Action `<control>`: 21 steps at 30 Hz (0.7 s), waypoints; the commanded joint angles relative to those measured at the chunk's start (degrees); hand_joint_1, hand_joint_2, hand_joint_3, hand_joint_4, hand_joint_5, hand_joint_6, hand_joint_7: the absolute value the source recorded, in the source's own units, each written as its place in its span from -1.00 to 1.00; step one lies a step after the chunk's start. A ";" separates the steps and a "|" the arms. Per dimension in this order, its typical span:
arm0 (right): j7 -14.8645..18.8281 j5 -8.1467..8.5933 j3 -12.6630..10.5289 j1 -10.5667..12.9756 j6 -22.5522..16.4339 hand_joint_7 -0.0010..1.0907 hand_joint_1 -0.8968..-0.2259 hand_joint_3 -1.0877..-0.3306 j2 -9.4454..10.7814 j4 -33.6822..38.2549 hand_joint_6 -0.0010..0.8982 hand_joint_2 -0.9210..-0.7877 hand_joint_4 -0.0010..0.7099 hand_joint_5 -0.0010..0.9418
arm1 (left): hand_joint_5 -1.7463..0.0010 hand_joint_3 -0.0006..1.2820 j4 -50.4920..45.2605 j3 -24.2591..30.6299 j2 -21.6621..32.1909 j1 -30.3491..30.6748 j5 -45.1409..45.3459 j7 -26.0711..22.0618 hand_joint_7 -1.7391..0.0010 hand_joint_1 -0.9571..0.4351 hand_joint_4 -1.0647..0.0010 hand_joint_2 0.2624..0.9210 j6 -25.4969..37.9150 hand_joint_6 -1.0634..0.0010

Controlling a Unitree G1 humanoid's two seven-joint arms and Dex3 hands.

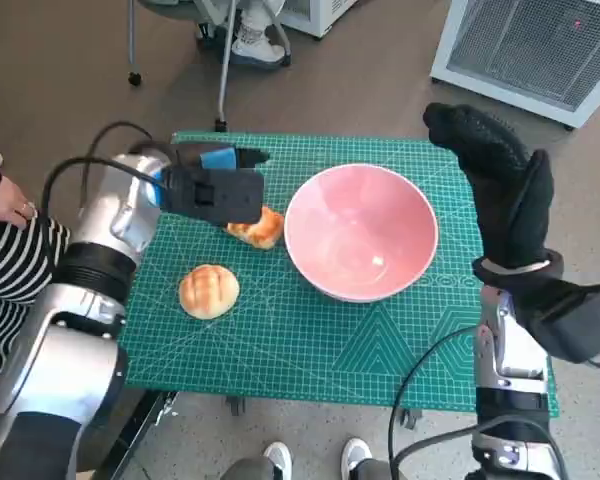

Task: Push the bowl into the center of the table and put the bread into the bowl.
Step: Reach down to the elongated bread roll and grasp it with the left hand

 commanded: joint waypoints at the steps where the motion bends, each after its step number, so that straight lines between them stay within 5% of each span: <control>1: -0.48 0.26 -0.24 1.87 1.14 -0.16 -0.59 -0.11 -0.10 -0.29 -0.78 -1.00 -0.44 -0.98 | 0.99 -0.99 2.84 -1.15 -0.86 -2.18 1.22 1.74 0.97 0.23 0.76 0.34 1.05 0.54; 21: -0.80 -0.02 -1.80 2.91 0.24 -0.15 -0.51 -0.18 -0.85 -0.90 -0.78 -1.00 -0.48 -1.00 | 0.97 -0.98 6.32 -3.17 -3.17 0.53 2.59 8.62 0.96 0.18 0.60 0.38 2.04 0.39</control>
